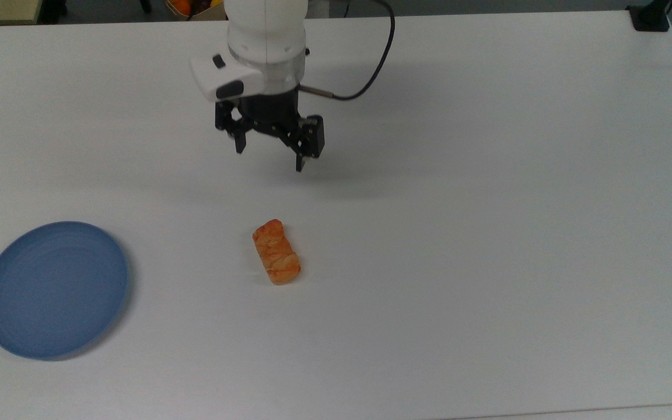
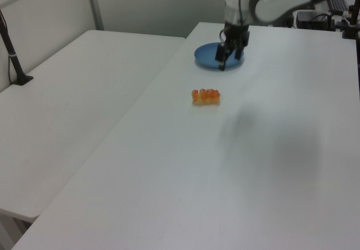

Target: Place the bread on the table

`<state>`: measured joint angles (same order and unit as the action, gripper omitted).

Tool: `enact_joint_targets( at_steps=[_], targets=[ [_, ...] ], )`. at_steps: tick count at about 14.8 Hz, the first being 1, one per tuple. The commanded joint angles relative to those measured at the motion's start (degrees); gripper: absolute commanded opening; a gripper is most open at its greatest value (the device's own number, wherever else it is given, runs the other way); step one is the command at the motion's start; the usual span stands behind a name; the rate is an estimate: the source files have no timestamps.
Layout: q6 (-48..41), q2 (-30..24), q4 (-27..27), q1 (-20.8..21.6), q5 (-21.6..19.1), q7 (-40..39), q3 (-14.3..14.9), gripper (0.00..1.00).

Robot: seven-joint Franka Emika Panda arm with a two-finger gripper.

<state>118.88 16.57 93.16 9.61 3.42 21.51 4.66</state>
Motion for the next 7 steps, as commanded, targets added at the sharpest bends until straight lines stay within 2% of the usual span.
enact_joint_targets(
  at_steps=[1,7],
  targets=[
    [-9.1,-9.4,2.2,-1.3,-2.0,0.5,-0.6,1.00],
    [-20.9,-17.4,2.4,-0.3,-3.1,0.9,-0.6,1.00]
  ],
)
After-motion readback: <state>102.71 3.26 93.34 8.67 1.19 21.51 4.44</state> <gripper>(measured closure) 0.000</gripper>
